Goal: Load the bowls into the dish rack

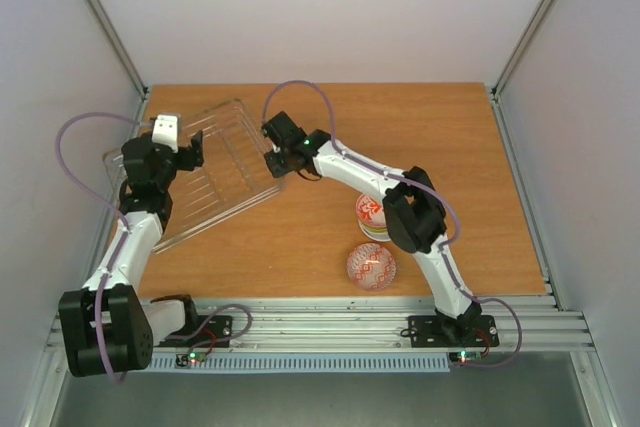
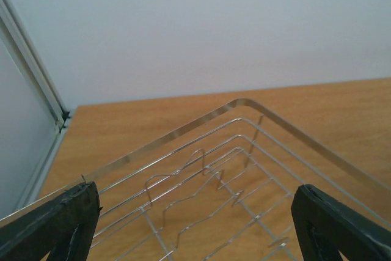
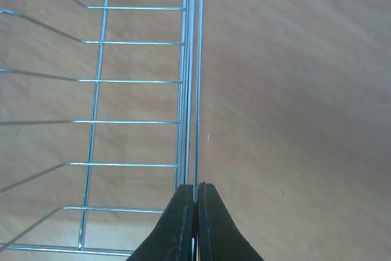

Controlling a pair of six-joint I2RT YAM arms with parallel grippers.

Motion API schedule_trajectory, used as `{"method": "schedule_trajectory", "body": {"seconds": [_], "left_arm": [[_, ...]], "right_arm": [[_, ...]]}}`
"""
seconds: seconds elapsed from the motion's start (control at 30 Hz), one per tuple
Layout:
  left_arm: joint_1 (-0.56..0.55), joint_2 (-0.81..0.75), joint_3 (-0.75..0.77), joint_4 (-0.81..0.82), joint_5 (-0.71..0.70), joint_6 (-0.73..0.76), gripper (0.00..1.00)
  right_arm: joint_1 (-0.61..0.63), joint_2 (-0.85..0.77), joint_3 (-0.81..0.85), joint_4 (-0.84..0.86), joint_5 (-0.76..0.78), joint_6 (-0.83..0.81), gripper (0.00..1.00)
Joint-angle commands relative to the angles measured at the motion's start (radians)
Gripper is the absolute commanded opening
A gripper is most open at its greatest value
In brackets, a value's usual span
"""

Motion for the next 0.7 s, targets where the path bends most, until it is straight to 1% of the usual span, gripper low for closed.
{"method": "schedule_trajectory", "body": {"seconds": [0.0, 0.07, 0.17, 0.33, 0.5, 0.57, 0.67], "left_arm": [[0.005, -0.027, -0.013, -0.05, 0.004, 0.038, 0.87], [0.005, -0.018, -0.004, -0.059, 0.018, 0.033, 0.87], [0.004, -0.008, 0.004, -0.076, 0.036, 0.031, 0.87], [0.004, -0.004, -0.008, -0.079, 0.065, 0.026, 0.87], [0.004, -0.002, -0.032, -0.063, 0.082, 0.022, 0.87], [0.004, -0.001, -0.033, -0.067, 0.087, 0.02, 0.87], [0.003, 0.002, -0.036, -0.069, 0.104, 0.017, 0.87]], "right_arm": [[0.038, -0.114, -0.24, -0.029, 0.051, 0.064, 0.01], [0.05, -0.179, -0.326, -0.02, 0.089, 0.1, 0.01], [0.062, -0.244, -0.412, -0.077, 0.189, 0.181, 0.01], [0.107, -0.306, -0.496, -0.198, 0.296, 0.399, 0.01], [0.197, -0.308, -0.496, -0.368, 0.458, 0.622, 0.01], [0.225, -0.304, -0.49, -0.446, 0.493, 0.716, 0.01], [0.271, -0.315, -0.515, -0.5, 0.524, 0.829, 0.01]]}}
